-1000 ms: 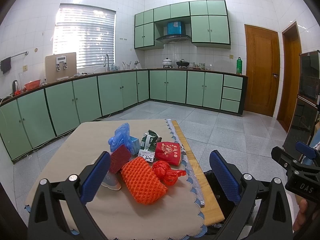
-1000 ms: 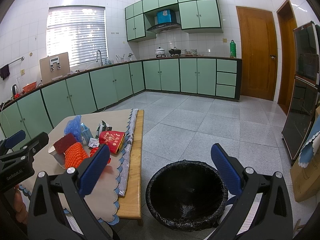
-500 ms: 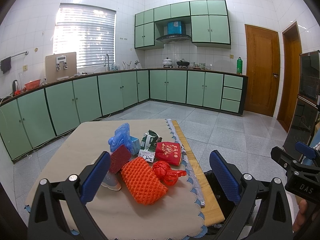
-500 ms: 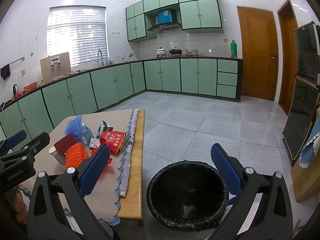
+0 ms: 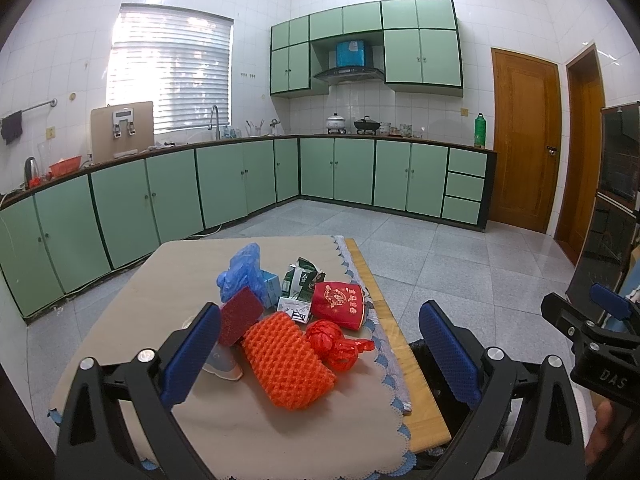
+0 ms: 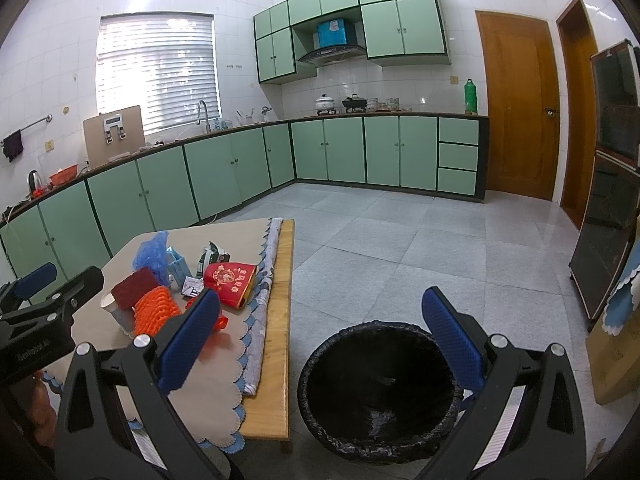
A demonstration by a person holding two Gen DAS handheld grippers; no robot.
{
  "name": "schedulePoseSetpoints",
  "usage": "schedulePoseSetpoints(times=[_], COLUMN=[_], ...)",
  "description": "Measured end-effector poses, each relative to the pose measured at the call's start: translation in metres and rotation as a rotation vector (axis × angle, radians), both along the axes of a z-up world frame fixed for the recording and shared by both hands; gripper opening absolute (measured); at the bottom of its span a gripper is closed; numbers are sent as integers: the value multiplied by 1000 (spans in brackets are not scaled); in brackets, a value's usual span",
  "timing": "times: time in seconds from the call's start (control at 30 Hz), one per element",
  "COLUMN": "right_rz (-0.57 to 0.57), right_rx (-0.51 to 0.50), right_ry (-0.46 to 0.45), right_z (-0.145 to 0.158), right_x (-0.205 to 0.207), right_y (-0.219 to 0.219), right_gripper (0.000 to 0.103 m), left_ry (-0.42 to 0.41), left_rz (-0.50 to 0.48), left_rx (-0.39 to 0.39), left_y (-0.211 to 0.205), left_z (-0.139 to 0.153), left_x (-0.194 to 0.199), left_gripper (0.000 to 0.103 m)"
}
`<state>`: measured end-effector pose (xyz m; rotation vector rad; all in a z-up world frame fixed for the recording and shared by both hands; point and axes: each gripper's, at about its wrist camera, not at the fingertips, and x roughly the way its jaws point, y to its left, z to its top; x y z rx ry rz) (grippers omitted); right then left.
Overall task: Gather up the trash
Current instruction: 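Grasp the white paper cup with the left gripper while the right gripper grasps the red plastic bag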
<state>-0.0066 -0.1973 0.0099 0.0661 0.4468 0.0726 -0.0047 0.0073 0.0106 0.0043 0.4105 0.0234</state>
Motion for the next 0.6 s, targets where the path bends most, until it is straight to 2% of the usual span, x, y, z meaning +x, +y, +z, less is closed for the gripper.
schedulePoseSetpoints(times=[0.23,0.33,0.6], right_rz=[29,50,126], right_rx=[11,12,26], right_ry=[21,26,33], right_z=[-9,-16,-35], right_x=[17,27,56], right_y=[8,16,48], right_gripper=[98,98,98], left_ry=[-14,-15,40], left_rz=[79,149,230], left_rx=[26,76,98], left_y=[28,51,93], left_z=[-7,-16,-46], left_x=[11,15,32], left_gripper=[97,97,97])
